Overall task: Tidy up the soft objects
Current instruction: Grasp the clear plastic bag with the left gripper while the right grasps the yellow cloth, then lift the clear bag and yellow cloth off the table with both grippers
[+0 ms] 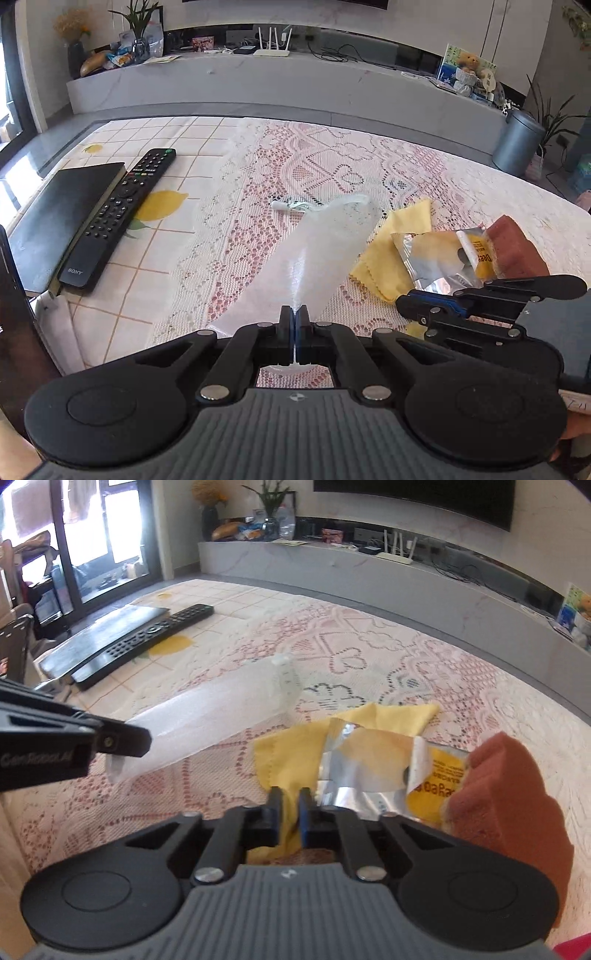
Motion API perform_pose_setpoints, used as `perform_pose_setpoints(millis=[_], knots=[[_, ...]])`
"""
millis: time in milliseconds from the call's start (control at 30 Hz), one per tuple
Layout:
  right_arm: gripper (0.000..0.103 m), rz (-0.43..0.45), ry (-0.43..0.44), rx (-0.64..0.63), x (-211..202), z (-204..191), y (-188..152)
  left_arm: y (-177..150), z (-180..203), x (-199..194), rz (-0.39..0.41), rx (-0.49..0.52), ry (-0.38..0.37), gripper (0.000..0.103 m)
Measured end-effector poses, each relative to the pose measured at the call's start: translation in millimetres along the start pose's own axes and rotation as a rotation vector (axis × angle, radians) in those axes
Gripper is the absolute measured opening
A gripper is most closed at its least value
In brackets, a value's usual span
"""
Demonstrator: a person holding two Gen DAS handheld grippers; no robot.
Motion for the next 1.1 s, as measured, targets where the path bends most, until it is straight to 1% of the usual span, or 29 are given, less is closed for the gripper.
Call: perform_pose_setpoints(millis=[133,267,433,500,567,700,833,900,967,1033,1100], knots=[[0.000,0.003,0.004,-0.022,-3.7,-4.5,1.2,1.8,0.0,-2.2,0.013,-0.002,-0.004,0.001],[0.000,0.057,0.031,-0.032,-26.9,-18.0,10.5,7.3,1.1,-13.7,0.056,-0.018,-0.026,0.001],[0.000,0.150,0.066,-0.016,-78.6,-30.0,27.3,15.0,13.1,-45.0,0.120,-0.028,-0.070,0.000],[0.000,0.179,0.072,-0.003,-101.3,-30.5,30.4,16.2,20.2,-62.2,0.145,-0.025,-0.080,0.000],[0.000,0.208,0.068,0.017,-125.4,-27.8,29.4,13.5,26.5,-78.8,0.154,-0.034,-0.091,0.000],[0.000,0.253,0.062,0.080,-173.4,-15.4,15.7,-2.6,43.8,-104.3,0.132,-0.068,-0.157,0.000],[0.000,0.268,0.045,0.157,-212.3,3.4,-10.3,-26.6,69.6,-117.6,0.085,-0.066,-0.237,0.000],[0.000,0.268,0.026,0.178,-224.4,12.4,-26.7,-37.4,82.0,-117.4,0.063,-0.040,-0.241,0.000],[0.000,0.248,0.003,0.199,-225.7,23.3,-44.5,-47.7,93.7,-106.1,0.010,-0.004,-0.225,0.000],[0.000,0.202,-0.027,0.237,-217.0,36.8,-62.7,-57.4,106.9,-92.7,-0.062,0.042,-0.246,0.000],[0.000,0.168,-0.079,0.252,-206.8,50.4,-78.0,-68.5,113.8,-82.8,-0.113,0.044,-0.253,0.002]])
Point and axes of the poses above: each gripper's, at about its wrist camera, not at the fingertips, and x roughly the way its jaws point, z to its right, y to its top, the point moved 10 cm from there along x, roughly the way its jaws point, and after that the axes turned 14 degrees about x, right-handed, at the moved point
